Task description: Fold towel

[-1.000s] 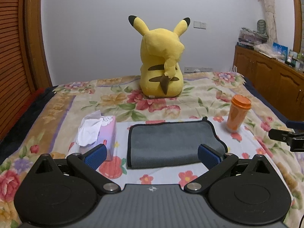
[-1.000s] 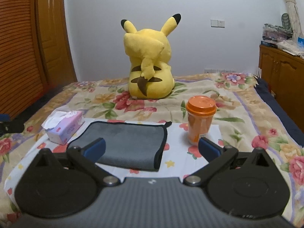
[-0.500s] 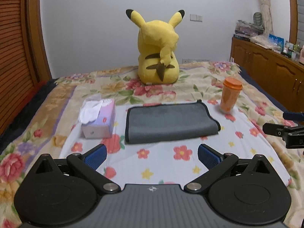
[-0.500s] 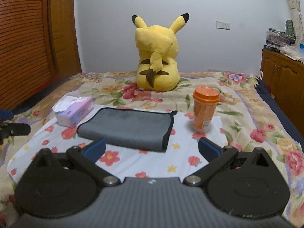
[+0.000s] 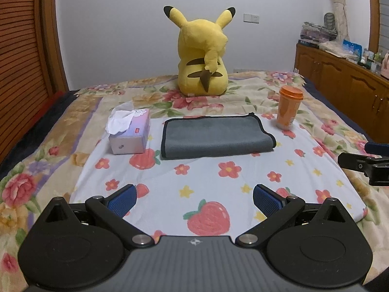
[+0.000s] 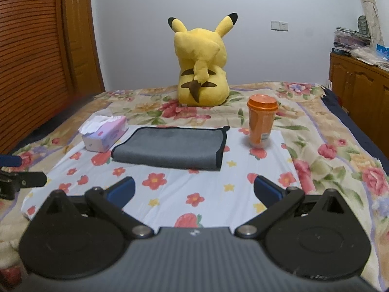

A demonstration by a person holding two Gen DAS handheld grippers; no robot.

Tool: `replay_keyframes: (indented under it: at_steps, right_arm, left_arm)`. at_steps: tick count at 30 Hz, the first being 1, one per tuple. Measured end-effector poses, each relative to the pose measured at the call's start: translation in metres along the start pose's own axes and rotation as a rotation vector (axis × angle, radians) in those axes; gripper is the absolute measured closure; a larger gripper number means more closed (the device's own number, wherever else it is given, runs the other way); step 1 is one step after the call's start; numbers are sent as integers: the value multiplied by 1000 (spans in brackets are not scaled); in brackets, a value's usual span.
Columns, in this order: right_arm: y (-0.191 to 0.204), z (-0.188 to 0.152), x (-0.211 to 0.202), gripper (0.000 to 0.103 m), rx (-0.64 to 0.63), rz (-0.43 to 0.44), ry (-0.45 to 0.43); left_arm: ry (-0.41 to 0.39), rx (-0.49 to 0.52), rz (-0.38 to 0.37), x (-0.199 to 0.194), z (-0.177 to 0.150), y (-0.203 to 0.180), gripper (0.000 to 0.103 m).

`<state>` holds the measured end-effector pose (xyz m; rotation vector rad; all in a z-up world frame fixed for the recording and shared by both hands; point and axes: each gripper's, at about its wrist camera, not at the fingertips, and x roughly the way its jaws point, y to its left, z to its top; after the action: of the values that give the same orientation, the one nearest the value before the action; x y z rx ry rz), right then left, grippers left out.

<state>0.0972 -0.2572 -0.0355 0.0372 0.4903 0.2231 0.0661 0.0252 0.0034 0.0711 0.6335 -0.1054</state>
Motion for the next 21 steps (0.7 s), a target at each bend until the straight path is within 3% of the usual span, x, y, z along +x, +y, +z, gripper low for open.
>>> replay_keyframes:
  at_steps: [21]
  right_arm:
    - [8,-41,-21,0,-17,-18,20]
  left_arm:
    - [-2,-33,0,-8,-35,-16,0]
